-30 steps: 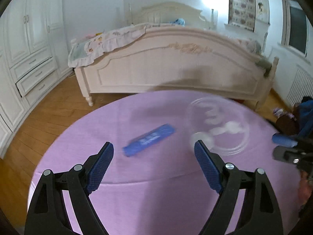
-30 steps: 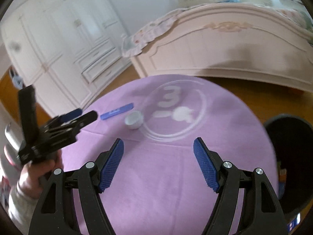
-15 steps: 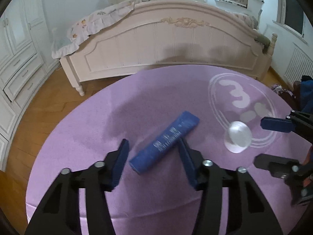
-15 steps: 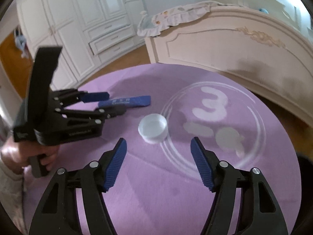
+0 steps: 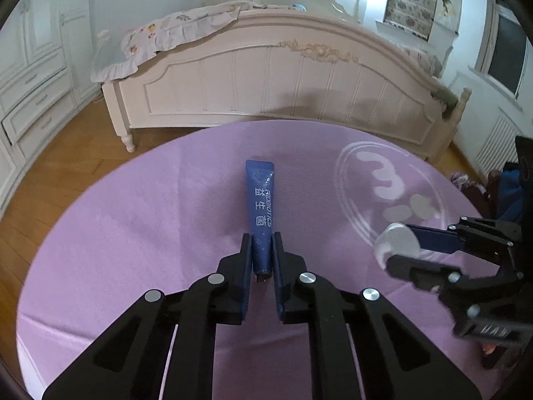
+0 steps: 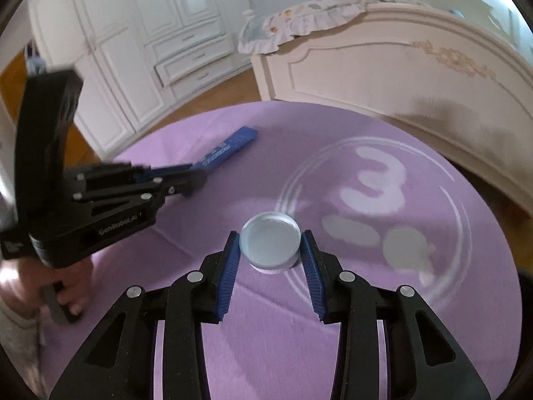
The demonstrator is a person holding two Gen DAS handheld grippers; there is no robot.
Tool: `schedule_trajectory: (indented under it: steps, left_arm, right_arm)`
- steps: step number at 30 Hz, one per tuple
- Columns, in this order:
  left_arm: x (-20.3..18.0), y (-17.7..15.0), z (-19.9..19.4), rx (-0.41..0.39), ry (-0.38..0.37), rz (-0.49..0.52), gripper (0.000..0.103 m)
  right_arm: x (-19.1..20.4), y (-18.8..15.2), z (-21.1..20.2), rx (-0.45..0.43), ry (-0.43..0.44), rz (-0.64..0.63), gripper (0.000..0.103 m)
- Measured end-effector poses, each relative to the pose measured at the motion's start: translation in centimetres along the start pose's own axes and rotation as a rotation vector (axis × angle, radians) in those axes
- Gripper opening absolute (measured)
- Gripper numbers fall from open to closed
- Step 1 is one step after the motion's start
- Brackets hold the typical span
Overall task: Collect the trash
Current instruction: 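Grasp the blue tube with the left tool while the right tool grasps the clear cup, then carry the blue tube and clear cup over the bin and release both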
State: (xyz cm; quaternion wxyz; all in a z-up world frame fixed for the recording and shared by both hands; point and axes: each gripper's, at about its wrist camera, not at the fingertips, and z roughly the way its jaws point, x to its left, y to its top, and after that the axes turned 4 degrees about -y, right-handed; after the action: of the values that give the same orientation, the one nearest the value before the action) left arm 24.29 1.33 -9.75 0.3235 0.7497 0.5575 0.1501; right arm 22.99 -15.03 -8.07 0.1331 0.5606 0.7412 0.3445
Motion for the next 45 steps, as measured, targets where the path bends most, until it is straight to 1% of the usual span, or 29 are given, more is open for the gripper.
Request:
schedule_trajectory:
  steps: [3,5,8,9,11,15,19,22,26,31,38,45]
  left_arm:
    - [-1.4,-0.4,-0.8,-0.019,-0.013,-0.001,0.012]
    - [-3.0,-0.6,-2.0,-0.044,-0.022,0.000,0.012]
    - [-5.8,-0.7,-3.5,-0.081,-0.055,0.008,0.012]
    - [-7.4,-0.7,-4.2,-0.099,-0.070,0.023,0.012]
    - [-9.9,-0.6,-5.1,-0.125,-0.103,0.047,0.012]
    - [-14.6,-0.5,-5.8,-0.151,-0.153,0.100,0.012]
    - [-19.3,-0.2,-4.9,-0.147,-0.206,0.143,0.012]
    - [-22.0,-0.1,-4.0,-0.138,-0.242,0.164,0.012]
    - [-25.8,-0.2,-2.4,-0.116,-0.282,0.210,0.012]
    - [-29.6,-0.5,-0.3,-0.078,-0.316,0.257,0.012]
    - [-32.1,-0.8,1.4,-0.036,-0.329,0.293,0.012]
    - [-33.9,-1.0,2.9,0.002,-0.334,0.319,0.013]
  right_arm:
    - [-1.7,-1.0,-2.7,-0.045,0.021,0.072,0.038]
    - [-2.7,-1.4,-4.2,-0.075,0.028,0.115,0.038]
    - [-4.5,-2.7,-6.9,-0.129,0.026,0.183,0.038]
    - [-5.2,-3.1,-7.8,-0.148,0.022,0.203,0.038]
    - [-6.7,-3.7,-9.4,-0.180,0.007,0.238,0.038]
    - [-10.1,-5.7,-12.6,-0.234,-0.033,0.313,0.038]
    - [-14.4,-7.7,-15.2,-0.274,-0.091,0.392,0.038]
    - [-17.2,-9.1,-16.5,-0.288,-0.128,0.441,0.038]
    - [-20.6,-10.4,-16.8,-0.292,-0.161,0.508,0.038]
    - [-24.3,-13.1,-17.3,-0.287,-0.183,0.584,0.038]
    - [-27.3,-15.8,-17.4,-0.283,-0.195,0.652,0.038]
    - [-29.5,-17.7,-16.9,-0.278,-0.193,0.708,0.038]
